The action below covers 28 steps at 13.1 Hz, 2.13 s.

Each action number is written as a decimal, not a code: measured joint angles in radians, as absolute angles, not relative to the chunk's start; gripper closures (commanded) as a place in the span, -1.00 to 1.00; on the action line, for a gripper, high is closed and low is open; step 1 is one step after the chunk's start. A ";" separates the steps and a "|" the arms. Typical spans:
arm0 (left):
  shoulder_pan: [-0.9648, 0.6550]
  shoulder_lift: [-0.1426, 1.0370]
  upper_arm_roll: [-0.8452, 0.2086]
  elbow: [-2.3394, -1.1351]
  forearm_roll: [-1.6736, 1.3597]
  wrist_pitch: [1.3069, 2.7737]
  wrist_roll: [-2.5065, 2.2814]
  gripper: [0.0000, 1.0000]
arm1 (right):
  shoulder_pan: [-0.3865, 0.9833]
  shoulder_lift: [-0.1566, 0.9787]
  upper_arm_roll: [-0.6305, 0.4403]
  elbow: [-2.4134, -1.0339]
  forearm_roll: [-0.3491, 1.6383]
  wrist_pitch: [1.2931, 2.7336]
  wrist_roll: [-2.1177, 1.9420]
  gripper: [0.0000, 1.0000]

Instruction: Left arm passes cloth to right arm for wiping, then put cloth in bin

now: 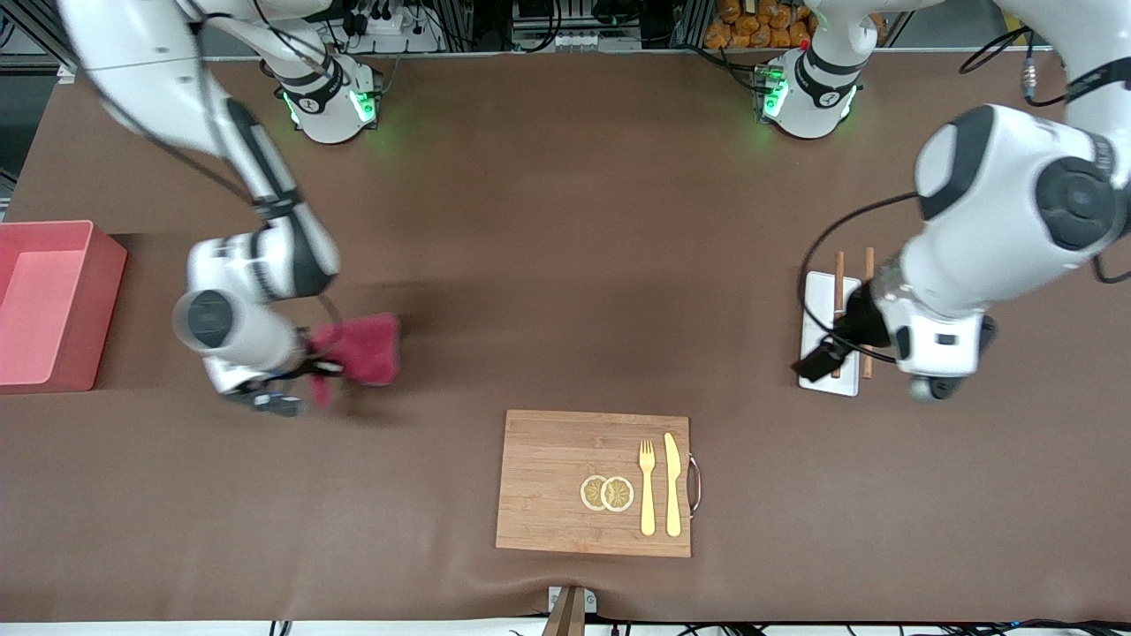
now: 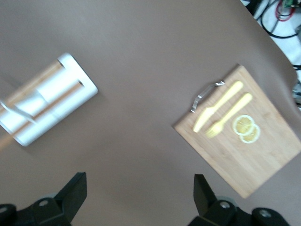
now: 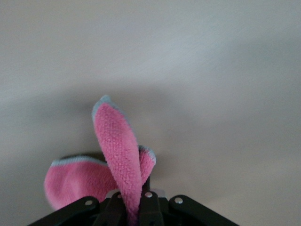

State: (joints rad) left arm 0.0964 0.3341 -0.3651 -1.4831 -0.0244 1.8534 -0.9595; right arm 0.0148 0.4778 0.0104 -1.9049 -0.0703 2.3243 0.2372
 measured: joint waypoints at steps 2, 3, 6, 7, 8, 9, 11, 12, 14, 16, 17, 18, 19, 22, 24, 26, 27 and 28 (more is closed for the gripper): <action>0.151 0.328 -0.365 -1.482 -0.024 1.820 -0.838 -1.00 | -0.139 0.467 0.010 -1.906 -0.073 2.374 -0.055 1.00; 0.174 0.321 -0.366 -1.481 -0.024 1.802 -0.777 -1.00 | -0.204 0.468 0.010 -1.907 -0.073 2.407 -0.204 1.00; 0.221 0.291 -0.366 -1.480 -0.024 1.745 -0.615 -1.00 | -0.325 0.466 0.011 -1.900 -0.074 2.478 -0.588 1.00; 0.238 0.280 -0.367 -1.480 -0.024 1.735 -0.568 -1.00 | -0.338 0.461 0.011 -1.886 -0.082 2.485 -0.674 1.00; 0.257 0.269 -0.369 -1.480 -0.024 1.723 -0.516 -1.00 | -0.341 0.457 0.011 -1.866 -0.104 2.490 -0.742 1.00; 0.270 0.260 -0.368 -1.480 -0.024 1.710 -0.461 -1.00 | -0.340 0.452 0.016 -1.850 -0.137 2.492 -0.768 1.00; 0.245 0.239 -0.333 -1.481 -0.024 1.676 -0.380 -1.00 | -0.323 0.452 0.032 -1.853 -0.157 2.487 -0.734 1.00; 0.173 0.225 -0.259 -1.483 -0.023 1.658 -0.354 -1.00 | -0.300 0.454 0.038 -1.879 -0.159 2.485 -0.651 1.00; -0.003 0.179 -0.091 -1.509 -0.023 1.641 -0.297 -1.00 | -0.228 0.461 0.061 -1.950 -0.161 2.507 -0.443 1.00; -0.065 0.106 -0.037 -1.566 -0.022 1.629 -0.218 -1.00 | -0.113 0.466 0.078 -1.989 -0.163 2.517 -0.202 1.00; -0.067 0.066 -0.033 -1.598 -0.022 1.614 -0.176 -1.00 | -0.047 0.466 0.082 -1.992 -0.163 2.514 -0.070 1.00; -0.067 0.030 -0.030 -1.622 -0.022 1.580 -0.125 -1.00 | 0.022 0.465 0.086 -1.992 -0.163 2.510 0.068 1.00; -0.066 0.001 -0.029 -1.637 -0.022 1.540 -0.075 -1.00 | 0.096 0.465 0.091 -1.991 -0.163 2.509 0.213 1.00; -0.067 -0.046 -0.029 -1.659 -0.021 1.503 -0.011 -1.00 | 0.297 0.463 0.097 -1.959 -0.150 2.504 0.563 1.00; -0.067 -0.053 -0.037 -1.656 0.030 1.505 -0.004 -1.00 | 0.317 0.450 0.093 -1.917 -0.092 2.437 0.591 1.00; -0.068 -0.055 -0.055 -1.636 0.065 1.506 -0.008 -1.00 | 0.281 0.414 0.079 -1.847 -0.079 2.310 0.557 1.00; -0.068 -0.056 -0.060 -1.630 0.062 1.506 -0.015 -1.00 | 0.246 0.391 0.076 -1.810 -0.077 2.243 0.500 1.00; -0.068 -0.056 -0.061 -1.628 0.048 1.506 -0.020 -1.00 | 0.198 0.369 0.074 -1.770 -0.074 2.179 0.402 1.00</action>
